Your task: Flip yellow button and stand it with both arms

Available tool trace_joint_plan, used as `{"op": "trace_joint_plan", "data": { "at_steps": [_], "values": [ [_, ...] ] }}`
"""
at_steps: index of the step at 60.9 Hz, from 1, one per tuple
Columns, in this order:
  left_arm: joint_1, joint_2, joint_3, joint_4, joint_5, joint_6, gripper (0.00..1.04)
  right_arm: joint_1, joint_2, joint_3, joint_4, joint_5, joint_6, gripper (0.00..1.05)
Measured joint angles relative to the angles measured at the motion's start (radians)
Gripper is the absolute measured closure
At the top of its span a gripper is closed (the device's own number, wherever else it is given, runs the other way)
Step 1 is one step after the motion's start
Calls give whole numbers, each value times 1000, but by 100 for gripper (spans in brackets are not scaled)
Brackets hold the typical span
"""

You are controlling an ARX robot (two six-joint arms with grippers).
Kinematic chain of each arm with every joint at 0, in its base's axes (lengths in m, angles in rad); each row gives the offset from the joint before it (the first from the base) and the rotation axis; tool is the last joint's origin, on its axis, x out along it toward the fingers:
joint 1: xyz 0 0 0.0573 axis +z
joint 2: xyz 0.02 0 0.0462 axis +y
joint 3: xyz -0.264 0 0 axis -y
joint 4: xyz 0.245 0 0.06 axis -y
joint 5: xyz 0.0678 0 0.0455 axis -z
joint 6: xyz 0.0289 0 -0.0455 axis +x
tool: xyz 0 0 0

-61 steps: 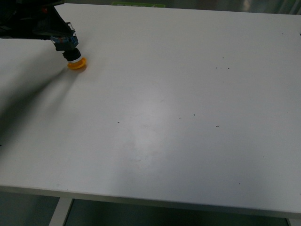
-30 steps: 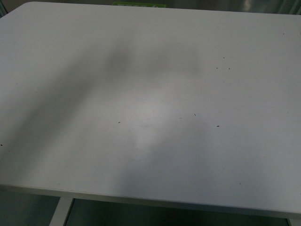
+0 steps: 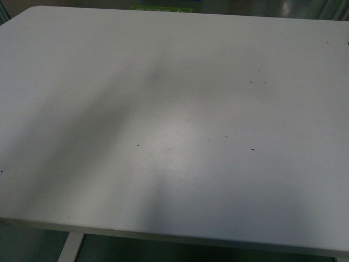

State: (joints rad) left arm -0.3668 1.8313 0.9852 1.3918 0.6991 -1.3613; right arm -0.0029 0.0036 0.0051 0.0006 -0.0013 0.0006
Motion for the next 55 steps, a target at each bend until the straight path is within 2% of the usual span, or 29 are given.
{"op": "trace_joint_plan", "data": {
  "at_steps": [24,31,45,47,51,55],
  "values": [
    [-4,17,5,2,-1,-18,71,0,0,0,0,0,0,7],
    [-40,128,178,-33,-27,-109,71,0,0,0,0,-6,0,7],
    [-55,143,198,-35,-21,-139,71,1,0,0,-1,1,0,7],
    [-55,143,199,-35,-21,-140,71,14,15,1,8,32,38,7],
    [-51,143,199,-35,-23,-142,71,95,154,23,135,146,189,7],
    [-48,143,199,-35,-27,-142,71,157,325,79,283,132,367,7]
  ]
}}
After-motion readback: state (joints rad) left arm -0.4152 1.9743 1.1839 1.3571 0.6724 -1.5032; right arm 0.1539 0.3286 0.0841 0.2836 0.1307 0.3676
